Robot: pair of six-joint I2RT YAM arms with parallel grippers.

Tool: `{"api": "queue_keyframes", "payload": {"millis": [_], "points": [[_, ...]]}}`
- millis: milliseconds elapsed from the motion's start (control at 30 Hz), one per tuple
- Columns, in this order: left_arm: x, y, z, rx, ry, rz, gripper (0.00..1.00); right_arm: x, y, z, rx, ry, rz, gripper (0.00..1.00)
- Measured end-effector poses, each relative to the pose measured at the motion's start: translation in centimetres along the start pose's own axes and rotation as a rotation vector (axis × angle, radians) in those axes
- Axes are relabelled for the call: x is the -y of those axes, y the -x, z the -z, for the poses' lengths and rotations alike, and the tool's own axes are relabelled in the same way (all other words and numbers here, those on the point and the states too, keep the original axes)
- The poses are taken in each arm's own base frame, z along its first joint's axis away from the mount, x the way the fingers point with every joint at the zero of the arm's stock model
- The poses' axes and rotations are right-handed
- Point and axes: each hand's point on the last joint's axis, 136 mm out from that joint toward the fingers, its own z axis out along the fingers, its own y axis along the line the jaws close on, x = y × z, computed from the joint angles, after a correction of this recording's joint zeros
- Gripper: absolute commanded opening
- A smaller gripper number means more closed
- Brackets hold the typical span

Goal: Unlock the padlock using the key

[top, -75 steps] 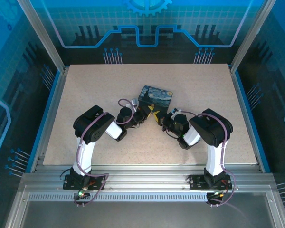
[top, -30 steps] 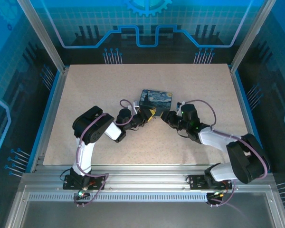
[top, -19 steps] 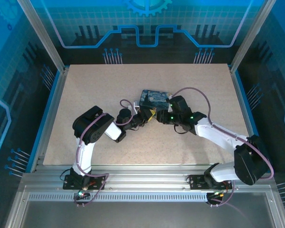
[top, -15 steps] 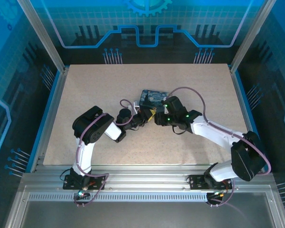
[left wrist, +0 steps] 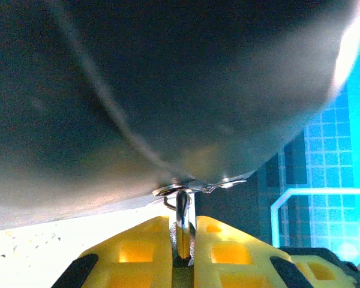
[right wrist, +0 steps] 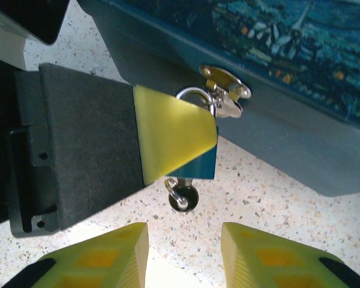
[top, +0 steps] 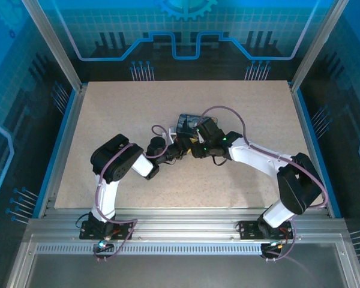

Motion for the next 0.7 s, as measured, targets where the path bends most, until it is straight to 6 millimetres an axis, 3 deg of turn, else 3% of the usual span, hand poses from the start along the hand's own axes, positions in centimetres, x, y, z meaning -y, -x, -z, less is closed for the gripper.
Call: {"api": "queue_keyframes", "payload": {"millis": [100, 700], "points": [[0.01, -0.04, -0.01, -0.001, 0.0, 0.0, 0.0, -0.17, 0.6, -0.24, 0.001, -0.005, 0.014, 0.39], [-0.66, -0.11, 0.03, -0.006, 0.027, 0.013, 0.0, -0.36, -0.14, -0.71, 0.0, -0.036, 0.056, 0.39]]}}
